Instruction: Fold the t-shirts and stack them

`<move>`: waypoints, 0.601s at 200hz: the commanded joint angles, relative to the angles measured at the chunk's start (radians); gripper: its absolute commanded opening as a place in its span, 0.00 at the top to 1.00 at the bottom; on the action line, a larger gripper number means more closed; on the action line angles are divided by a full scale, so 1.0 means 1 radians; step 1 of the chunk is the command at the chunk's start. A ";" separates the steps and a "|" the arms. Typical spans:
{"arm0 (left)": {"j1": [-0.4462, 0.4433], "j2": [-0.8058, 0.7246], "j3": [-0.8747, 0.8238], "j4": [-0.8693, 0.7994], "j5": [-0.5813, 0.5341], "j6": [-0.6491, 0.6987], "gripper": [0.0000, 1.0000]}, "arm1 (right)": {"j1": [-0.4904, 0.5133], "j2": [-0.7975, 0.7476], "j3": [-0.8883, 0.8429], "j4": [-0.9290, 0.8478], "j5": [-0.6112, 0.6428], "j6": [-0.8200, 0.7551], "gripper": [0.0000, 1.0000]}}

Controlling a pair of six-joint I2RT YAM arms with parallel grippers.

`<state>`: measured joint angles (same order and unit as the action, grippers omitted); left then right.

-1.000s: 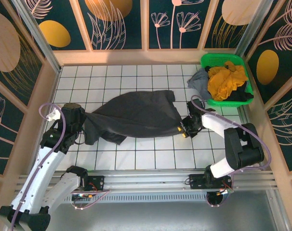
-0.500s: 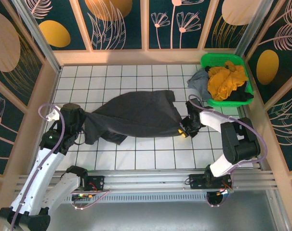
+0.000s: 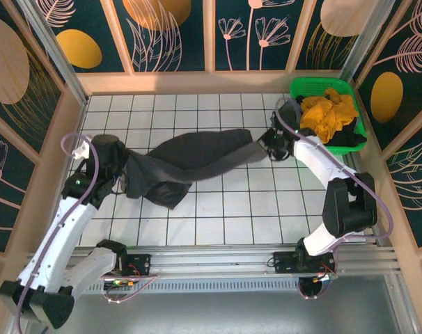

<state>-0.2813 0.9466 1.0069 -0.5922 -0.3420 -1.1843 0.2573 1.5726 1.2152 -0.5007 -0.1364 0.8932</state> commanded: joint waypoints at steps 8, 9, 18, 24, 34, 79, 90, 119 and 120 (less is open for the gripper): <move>0.012 0.137 0.261 0.145 0.015 0.094 1.00 | -0.083 -0.039 0.210 0.043 0.003 -0.090 1.00; 0.013 0.144 0.274 0.146 0.016 0.097 1.00 | -0.086 -0.038 0.217 0.045 0.000 -0.090 1.00; 0.022 0.202 0.375 0.152 0.035 0.120 1.00 | -0.114 -0.030 0.279 0.064 -0.026 -0.092 1.00; 0.027 0.241 0.442 0.149 0.046 0.133 1.00 | -0.131 -0.023 0.328 0.077 -0.039 -0.094 1.00; 0.040 0.302 0.549 0.135 0.068 0.146 1.00 | -0.155 -0.015 0.400 0.098 -0.054 -0.094 1.00; 0.090 0.482 0.920 0.077 0.150 0.197 1.00 | -0.260 0.017 0.666 0.167 -0.111 -0.080 1.00; 0.106 0.506 0.984 0.066 0.176 0.215 1.00 | -0.285 0.011 0.706 0.186 -0.122 -0.074 1.00; 0.146 0.528 1.111 -0.013 0.193 0.260 1.00 | -0.336 -0.054 0.732 0.250 -0.133 -0.058 1.00; 0.147 0.527 1.113 -0.014 0.191 0.262 1.00 | -0.340 -0.057 0.731 0.252 -0.134 -0.059 1.00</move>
<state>-0.1688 1.4830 2.0266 -0.5606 -0.1707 -0.9936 -0.0444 1.5723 1.9152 -0.3389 -0.2436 0.8249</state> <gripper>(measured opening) 0.052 0.049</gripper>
